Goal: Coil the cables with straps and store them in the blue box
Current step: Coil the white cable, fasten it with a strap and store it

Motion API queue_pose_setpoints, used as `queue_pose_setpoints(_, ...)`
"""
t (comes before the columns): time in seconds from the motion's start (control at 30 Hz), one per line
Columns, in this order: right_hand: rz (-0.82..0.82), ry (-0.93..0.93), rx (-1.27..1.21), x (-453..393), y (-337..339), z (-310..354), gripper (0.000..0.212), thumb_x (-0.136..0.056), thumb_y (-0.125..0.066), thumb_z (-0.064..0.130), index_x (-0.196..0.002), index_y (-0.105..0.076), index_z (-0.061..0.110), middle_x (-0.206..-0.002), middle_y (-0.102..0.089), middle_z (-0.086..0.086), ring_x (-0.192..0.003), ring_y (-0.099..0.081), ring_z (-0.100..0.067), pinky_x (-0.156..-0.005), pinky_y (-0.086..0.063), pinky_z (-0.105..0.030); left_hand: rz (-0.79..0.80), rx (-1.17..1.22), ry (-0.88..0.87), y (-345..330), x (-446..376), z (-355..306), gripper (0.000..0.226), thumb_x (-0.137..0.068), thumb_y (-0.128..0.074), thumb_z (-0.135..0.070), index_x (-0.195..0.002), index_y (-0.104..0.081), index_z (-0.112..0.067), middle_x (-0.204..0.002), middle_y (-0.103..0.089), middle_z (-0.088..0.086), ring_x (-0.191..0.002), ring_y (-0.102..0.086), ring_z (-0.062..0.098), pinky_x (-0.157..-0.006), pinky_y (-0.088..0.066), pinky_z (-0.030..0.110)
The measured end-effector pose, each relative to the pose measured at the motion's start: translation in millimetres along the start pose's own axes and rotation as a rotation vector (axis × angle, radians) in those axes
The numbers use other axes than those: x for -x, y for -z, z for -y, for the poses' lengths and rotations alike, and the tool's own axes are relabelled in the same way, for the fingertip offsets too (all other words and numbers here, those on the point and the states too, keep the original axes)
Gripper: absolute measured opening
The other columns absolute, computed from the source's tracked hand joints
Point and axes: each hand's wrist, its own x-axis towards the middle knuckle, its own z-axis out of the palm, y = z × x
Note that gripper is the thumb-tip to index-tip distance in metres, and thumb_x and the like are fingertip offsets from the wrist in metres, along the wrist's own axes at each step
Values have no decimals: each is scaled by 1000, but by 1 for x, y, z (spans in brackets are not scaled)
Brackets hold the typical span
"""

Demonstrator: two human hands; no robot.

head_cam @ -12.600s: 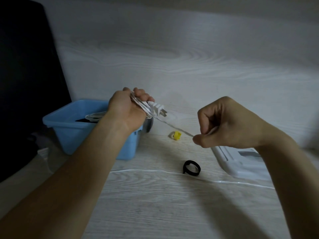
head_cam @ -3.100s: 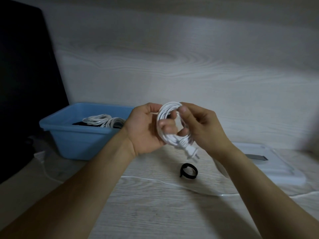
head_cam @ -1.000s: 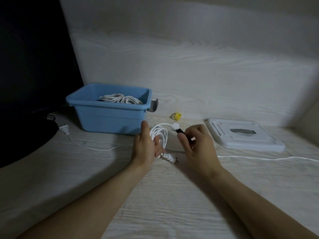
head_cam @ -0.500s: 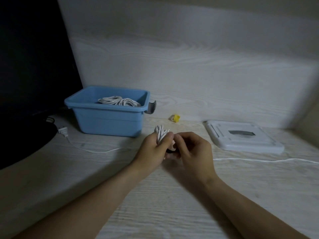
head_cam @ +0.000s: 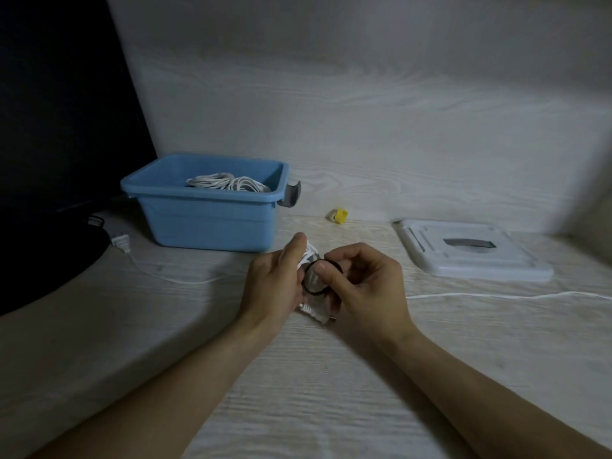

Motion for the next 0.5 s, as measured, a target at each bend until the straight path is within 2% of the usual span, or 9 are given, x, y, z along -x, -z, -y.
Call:
queue_pose_setpoints(0.13, 19, -10, -55, 0, -1, 7, 14, -85, -73, 0, -98, -74, 6, -83, -74, -12, -74, -71, -28, -72, -60, -42, 27, -102, -71, 0, 2, 1, 55, -97, -56, -38, -48, -55, -13, -43, -50, -2, -43, -49, 13, -50, -39, 27)
queue_pose_setpoints(0.2, 37, -71, -140, -2, 2, 9, 18, -88, -68, -3, -105, -72, 2, -86, -74, -19, -72, -70, -27, -76, -60, -42, 23, -161, -97, 0, 2, -1, 52, -97, -56, -37, -48, -54, -17, -40, -49, -5, -41, -47, 11, -49, -39, 27)
queue_pose_setpoints(0.27, 40, -121, -202, -5, 3, 10, 20, -88, -65, -4, -107, -70, -1, -84, -72, -24, -67, -67, -25, -71, -60, -38, 12, -195, -129, 1, 3, -2, 47, -96, -58, -37, -53, -59, -17, -41, -53, -4, -44, -50, 12, -50, -42, 28)
queue_pose_setpoints(0.33, 41, -118, -174, -8, 6, 9, 19, -89, -64, -1, -106, -70, 0, -78, -70, -21, -64, -65, -25, -62, -57, -34, 17, -207, -157, 1, 2, 1, 41, -93, -61, -36, -60, -64, -12, -48, -58, -2, -50, -55, 15, -53, -50, 36)
queue_pose_setpoints(0.43, 30, -110, -142, -10, 7, 8, 15, -94, -60, 6, -103, -71, 1, -65, -65, -5, -56, -56, -19, -51, -47, -28, 78, -245, -233, 5, -1, 5, 36, -91, -65, -36, -72, -65, -6, -64, -65, 11, -65, -64, 32, -64, -55, 54)
queue_pose_setpoints(0.5, 31, -82, -67, -9, 7, 6, 18, -98, -56, 7, -100, -71, -1, -58, -61, 9, -51, -53, -6, -49, -43, -20, 179, -203, -221, 7, -3, 5, 38, -89, -67, -43, -74, -66, -7, -69, -65, 18, -66, -64, 33, -62, -53, 54)
